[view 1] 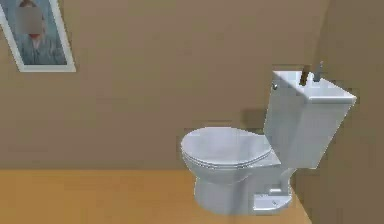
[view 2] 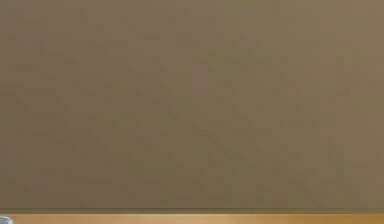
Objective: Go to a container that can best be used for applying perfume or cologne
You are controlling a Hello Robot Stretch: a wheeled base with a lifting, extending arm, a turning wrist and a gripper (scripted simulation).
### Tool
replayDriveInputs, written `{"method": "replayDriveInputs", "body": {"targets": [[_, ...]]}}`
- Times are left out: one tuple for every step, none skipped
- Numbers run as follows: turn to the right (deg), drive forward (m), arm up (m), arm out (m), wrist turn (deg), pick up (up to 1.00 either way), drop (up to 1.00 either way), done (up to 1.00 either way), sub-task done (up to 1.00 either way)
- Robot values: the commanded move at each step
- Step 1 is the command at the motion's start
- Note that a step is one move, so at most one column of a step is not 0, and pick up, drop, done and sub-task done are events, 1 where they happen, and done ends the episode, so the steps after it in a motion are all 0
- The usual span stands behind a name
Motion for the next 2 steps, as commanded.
{"method": "replayDriveInputs", "body": {"targets": [[-45.0, 0.00, 0.00, 0.00, 0.0, 0.00, 0.00, 0.00, 0.00], [-45.0, 0.00, 0.00, 0.00, 0.0, 0.00, 0.00, 0.00, 0.00]]}}
